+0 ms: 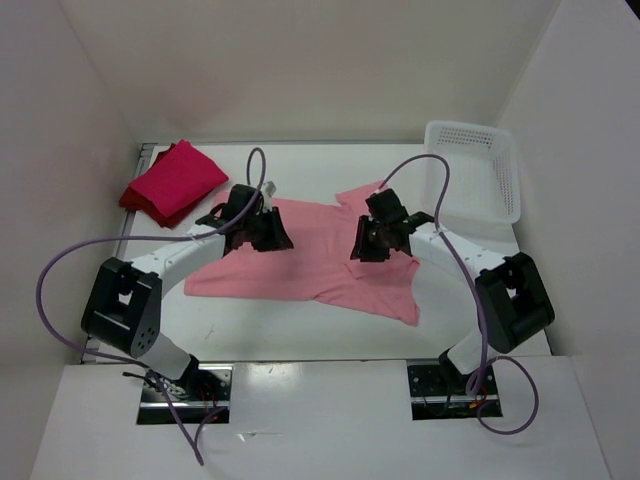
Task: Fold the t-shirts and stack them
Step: Fold the flattened tshirt in 1/3 of the way
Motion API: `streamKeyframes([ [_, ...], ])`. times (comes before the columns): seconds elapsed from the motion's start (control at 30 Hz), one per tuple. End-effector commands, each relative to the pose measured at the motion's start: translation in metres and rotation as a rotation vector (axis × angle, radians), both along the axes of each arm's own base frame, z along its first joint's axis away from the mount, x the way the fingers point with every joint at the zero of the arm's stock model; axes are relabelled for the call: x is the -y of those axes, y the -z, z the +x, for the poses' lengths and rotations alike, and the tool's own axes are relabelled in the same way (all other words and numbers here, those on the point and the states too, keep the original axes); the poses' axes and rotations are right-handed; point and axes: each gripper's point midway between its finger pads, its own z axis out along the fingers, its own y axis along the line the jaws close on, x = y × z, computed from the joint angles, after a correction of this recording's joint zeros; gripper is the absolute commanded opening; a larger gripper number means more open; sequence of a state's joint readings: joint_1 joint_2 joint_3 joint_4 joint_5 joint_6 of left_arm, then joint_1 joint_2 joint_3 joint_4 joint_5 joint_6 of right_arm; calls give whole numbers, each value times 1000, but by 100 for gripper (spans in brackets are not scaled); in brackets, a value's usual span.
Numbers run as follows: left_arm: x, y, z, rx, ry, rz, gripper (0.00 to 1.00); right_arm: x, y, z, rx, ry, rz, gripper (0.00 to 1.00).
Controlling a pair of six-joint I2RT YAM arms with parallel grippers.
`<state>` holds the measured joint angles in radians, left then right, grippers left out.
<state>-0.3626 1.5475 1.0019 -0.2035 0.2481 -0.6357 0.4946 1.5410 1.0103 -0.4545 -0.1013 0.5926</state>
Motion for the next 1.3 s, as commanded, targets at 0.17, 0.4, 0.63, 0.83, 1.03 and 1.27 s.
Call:
streamKeyframes([
  [0.17,17,19,-50,-57,89,6,32,-6,18,-21,-64,-35,-46,42],
  [0.4,12,33,-71,-99,87,11,34,-9,37,-28,-103,-53,-94,42],
  [0.63,6,26,-85,-86,60,-22,36,-1,44,-19,-91,-19,-157,38],
  [0.83,6,23,-84,-77,61,-26,36,0,55,-21,-102,-24,-204,32],
  [1.03,6,27,-86,-90,54,-27,36,4,46,-6,-55,-1,-248,7],
  [1.27,7,24,-85,-86,48,-35,36,-8,28,28,9,-25,-281,6],
])
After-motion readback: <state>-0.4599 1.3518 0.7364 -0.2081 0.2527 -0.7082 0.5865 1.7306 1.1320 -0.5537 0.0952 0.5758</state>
